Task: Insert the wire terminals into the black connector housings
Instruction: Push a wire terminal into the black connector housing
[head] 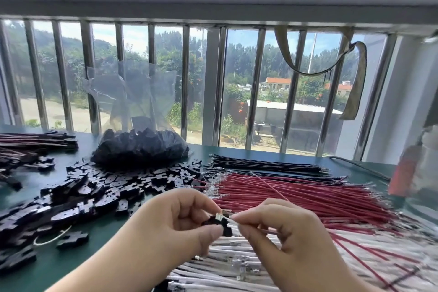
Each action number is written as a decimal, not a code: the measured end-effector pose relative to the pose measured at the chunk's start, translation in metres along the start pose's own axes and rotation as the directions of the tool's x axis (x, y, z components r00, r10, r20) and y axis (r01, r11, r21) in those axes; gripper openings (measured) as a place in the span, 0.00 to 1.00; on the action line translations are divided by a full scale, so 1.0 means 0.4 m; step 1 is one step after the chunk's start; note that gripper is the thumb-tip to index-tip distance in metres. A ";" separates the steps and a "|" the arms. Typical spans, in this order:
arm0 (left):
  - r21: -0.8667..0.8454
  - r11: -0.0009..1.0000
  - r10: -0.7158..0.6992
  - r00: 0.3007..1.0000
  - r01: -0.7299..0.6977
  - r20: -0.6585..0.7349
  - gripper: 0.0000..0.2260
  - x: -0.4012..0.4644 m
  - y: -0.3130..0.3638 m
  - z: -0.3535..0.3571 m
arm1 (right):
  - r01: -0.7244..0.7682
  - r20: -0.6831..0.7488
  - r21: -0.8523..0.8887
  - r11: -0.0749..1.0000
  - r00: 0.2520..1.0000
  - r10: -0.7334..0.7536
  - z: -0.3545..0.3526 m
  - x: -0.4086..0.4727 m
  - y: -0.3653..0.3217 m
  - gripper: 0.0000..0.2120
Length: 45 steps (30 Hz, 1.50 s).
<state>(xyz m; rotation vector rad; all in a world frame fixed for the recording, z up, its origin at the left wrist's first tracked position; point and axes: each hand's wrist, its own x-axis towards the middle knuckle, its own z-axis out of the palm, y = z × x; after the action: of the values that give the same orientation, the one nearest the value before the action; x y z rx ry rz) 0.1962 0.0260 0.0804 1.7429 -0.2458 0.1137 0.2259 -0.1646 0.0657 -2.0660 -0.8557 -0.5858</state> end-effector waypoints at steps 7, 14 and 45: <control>-0.158 0.987 -0.015 0.995 -0.002 -0.101 0.16 0.007 -0.011 -0.008 | -0.029 0.016 0.053 0.998 0.999 0.028 -0.005 -0.005 -0.004 0.17; -0.232 0.967 0.051 0.976 -0.101 -0.211 0.13 0.014 -0.014 -0.020 | -0.019 -0.033 0.065 0.998 0.999 0.021 0.000 -0.003 -0.006 0.14; 0.478 0.853 0.288 0.953 -0.210 -0.095 0.21 -0.029 0.033 -0.014 | 0.250 -0.037 -0.225 0.942 0.964 -0.264 -0.011 -0.008 -0.012 0.02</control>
<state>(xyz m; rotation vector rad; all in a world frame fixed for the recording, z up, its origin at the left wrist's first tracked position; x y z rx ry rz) 0.1824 0.0304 0.0918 2.1571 -0.3453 0.5451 0.2197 -0.1673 0.0685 -2.1303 -1.0717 -0.9225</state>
